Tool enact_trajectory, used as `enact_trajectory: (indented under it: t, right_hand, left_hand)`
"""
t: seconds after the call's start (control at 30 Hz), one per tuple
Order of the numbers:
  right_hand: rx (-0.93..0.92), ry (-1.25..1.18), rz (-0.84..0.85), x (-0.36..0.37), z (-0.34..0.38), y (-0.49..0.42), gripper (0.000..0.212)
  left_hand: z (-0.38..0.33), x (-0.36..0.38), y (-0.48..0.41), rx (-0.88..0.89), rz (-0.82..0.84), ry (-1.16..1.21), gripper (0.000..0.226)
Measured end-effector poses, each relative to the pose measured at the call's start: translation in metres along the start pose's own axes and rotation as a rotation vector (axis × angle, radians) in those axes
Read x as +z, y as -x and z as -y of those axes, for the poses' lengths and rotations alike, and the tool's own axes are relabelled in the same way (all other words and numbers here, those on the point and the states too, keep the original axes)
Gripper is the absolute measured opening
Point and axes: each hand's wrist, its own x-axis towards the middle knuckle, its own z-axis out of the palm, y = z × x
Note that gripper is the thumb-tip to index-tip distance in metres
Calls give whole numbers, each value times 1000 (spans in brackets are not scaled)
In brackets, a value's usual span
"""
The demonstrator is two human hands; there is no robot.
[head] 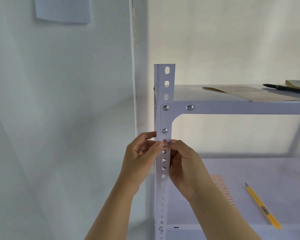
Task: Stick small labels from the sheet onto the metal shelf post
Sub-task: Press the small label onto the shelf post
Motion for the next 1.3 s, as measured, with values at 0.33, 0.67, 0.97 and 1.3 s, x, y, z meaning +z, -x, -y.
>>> enact_trajectory:
  t: [0.33,0.67,0.97,1.3]
  right_hand:
    - [-30,45,-37,0,-1,0,24]
    - [26,16,-23,3,3,-3,27]
    - [49,35,-27,2,1,-5,26]
    - [36,-1,47,4,4,1,28]
  left_hand:
    - [3,-1,-1,4,11,19,21]
    - [3,-1,-1,10,13,28,20]
    - [2,-2,-1,17,22,10,19]
    - [4,-1,-1,9,13,17,18]
